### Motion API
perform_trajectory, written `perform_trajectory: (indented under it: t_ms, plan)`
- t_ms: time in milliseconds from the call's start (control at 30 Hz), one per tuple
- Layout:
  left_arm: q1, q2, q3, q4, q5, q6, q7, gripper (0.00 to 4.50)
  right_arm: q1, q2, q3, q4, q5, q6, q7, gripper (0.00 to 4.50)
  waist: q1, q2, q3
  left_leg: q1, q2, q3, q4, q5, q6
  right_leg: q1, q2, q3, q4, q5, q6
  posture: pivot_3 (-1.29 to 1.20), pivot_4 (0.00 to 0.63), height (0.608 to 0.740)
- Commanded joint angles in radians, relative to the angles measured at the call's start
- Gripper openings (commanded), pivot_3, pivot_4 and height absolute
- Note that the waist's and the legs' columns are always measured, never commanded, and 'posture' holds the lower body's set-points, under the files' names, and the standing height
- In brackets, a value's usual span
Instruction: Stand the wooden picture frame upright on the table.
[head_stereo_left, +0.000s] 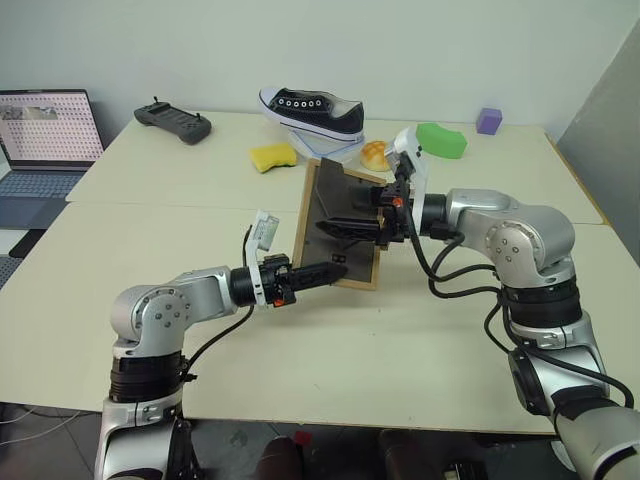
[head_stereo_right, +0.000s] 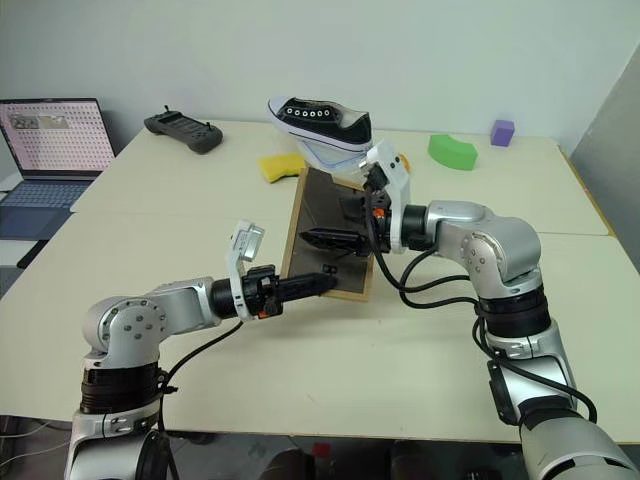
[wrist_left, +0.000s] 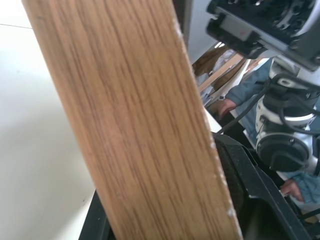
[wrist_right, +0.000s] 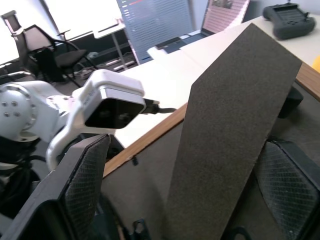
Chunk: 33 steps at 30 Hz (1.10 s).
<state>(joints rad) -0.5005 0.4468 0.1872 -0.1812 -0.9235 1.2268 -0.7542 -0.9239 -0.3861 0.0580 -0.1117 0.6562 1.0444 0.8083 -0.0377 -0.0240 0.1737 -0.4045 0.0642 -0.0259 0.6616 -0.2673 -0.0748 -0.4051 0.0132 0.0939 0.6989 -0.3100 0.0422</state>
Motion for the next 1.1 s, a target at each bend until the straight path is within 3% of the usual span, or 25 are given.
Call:
perform_trajectory:
  t_ms: [33, 133, 233, 400, 500, 567, 700, 900, 1100]
  plan:
    - [0.001, 0.003, 0.027, -0.024, -0.035, -0.027, 0.005, 1.42, 0.022, -0.046, -0.084, -0.122, 0.137, 0.059, 0.055, 4.48, 0.001, 0.0, 0.0, 0.0, 0.0, 0.0, 0.0, 0.0, 0.0, 0.0, 0.0, 0.0, 0.0, 0.0, 0.0, 0.0, 0.15, 0.74]
    - [0.015, 0.01, 0.037, -0.012, -0.046, -0.028, 0.005, 1.42, 0.103, -0.114, -0.148, -0.192, 0.218, 0.114, 0.068, 4.48, 0.007, 0.0, 0.0, -0.001, 0.0, 0.0, 0.0, 0.0, 0.0, 0.0, 0.0, -0.001, -0.001, 0.0, 0.0, 0.0, 0.15, 0.74]
    - [0.023, 0.017, 0.022, -0.018, -0.044, -0.032, -0.002, 1.42, 0.159, -0.146, -0.155, -0.226, 0.204, 0.092, 0.033, 4.48, 0.006, 0.0, 0.0, -0.001, 0.0, 0.0, 0.0, 0.0, 0.0, 0.0, 0.0, -0.001, -0.001, 0.0, 0.0, 0.0, 0.15, 0.74]
    - [-0.001, 0.008, 0.041, 0.004, -0.097, 0.02, 0.012, 1.42, 0.309, -0.264, -0.11, -0.231, -0.065, -0.224, 0.009, 4.48, 0.004, 0.0, 0.0, -0.001, 0.0, 0.0, 0.0, 0.0, 0.0, 0.0, 0.001, 0.0, -0.001, 0.0, 0.0, 0.0, 0.15, 0.74]
    - [-0.045, -0.006, 0.092, 0.062, -0.187, 0.121, 0.06, 1.42, 0.449, -0.384, -0.003, -0.1, -0.495, -0.939, -0.002, 4.48, 0.007, -0.001, 0.0, -0.001, -0.001, 0.0, 0.0, 0.0, 0.0, 0.0, 0.0, 0.0, -0.002, 0.0, 0.0, 0.0, 0.15, 0.74]
    - [-0.076, -0.011, 0.12, 0.105, -0.248, 0.199, 0.098, 1.42, 0.469, -0.45, 0.056, 0.064, -0.78, -1.395, -0.166, 4.48, 0.008, -0.002, 0.001, -0.002, -0.001, 0.0, 0.001, 0.0, 0.0, 0.0, 0.0, -0.001, -0.002, 0.0, 0.001, 0.0, 0.15, 0.74]
    - [-0.16, -0.047, 0.21, 0.25, -0.377, 0.339, 0.219, 1.42, 0.379, -0.452, 0.097, 0.283, -1.103, -1.784, -0.475, 4.48, -0.01, -0.003, 0.001, 0.0, -0.001, 0.002, 0.001, 0.0, 0.0, 0.0, 0.0, 0.002, -0.001, 0.0, 0.002, 0.0, 0.15, 0.74]
    - [-0.182, -0.012, 0.146, 0.359, -0.656, 0.388, 0.383, 1.42, 0.204, -0.361, 0.162, 0.445, -1.409, -1.956, -0.815, 4.48, -0.028, -0.003, 0.001, 0.003, 0.0, 0.002, 0.0, 0.003, -0.005, 0.0, 0.001, 0.004, 0.001, 0.0, 0.001, 0.0, 0.15, 0.74]
    - [-0.134, 0.038, 0.034, 0.318, -0.864, 0.323, 0.522, 1.42, 0.107, -0.309, 0.236, 0.532, -1.532, -1.999, -0.927, 4.48, -0.019, -0.003, 0.001, 0.003, -0.001, 0.002, 0.0, 0.003, -0.005, 0.0, -0.002, 0.003, 0.002, 0.0, 0.001, 0.0, 0.15, 0.74]
